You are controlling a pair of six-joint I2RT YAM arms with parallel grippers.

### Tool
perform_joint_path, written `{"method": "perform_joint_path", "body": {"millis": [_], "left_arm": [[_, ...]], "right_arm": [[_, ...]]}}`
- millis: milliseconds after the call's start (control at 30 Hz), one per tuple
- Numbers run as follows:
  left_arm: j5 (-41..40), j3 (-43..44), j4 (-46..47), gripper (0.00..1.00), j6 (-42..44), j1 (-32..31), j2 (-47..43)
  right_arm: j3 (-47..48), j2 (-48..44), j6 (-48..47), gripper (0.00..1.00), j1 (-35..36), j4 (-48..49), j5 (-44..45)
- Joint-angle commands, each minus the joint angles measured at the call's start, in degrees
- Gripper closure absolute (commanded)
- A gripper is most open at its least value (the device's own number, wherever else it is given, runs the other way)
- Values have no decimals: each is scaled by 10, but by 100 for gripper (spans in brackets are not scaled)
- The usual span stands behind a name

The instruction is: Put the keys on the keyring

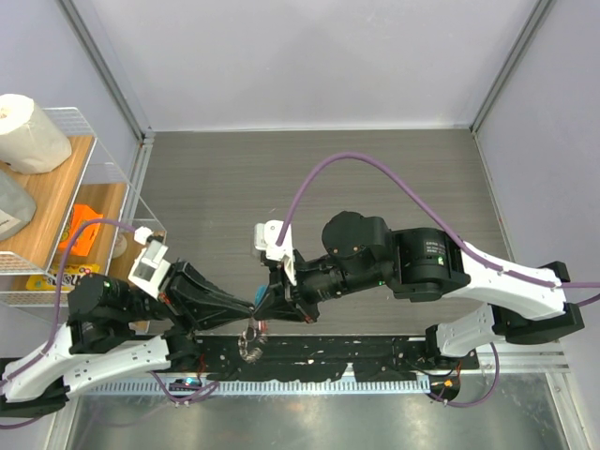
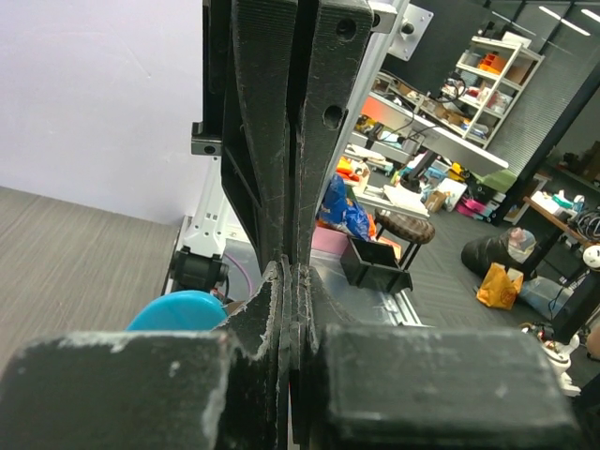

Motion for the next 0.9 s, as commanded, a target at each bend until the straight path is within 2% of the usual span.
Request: {"method": "perform_joint_path", "body": {"millis": [0,167,333,367,400,600,867], "left_arm": [[29,20,14,100,5,-1,14],[35,21,14,100,12,-2,28],[5,22,-8,100,32,-1,28],[2,22,-8,100,34,0,26],[0,22,-8,100,34,0,24],[-8,26,-4,100,45,0,18],[-22,10,43,100,46,-1,-1]], "right_arm": [[8,-19,2,94,-3,31,7],[4,-26,1,94,-3,37,12],[-3,-38,-6,94,-3,43,30],[-7,-42,-9,92,-3,45,30],[-11,-48,-8,86,-3,47,31],[-39,-71,-8,71,-3,68,35],[-78,-96,1,61,-2,95,43]]}}
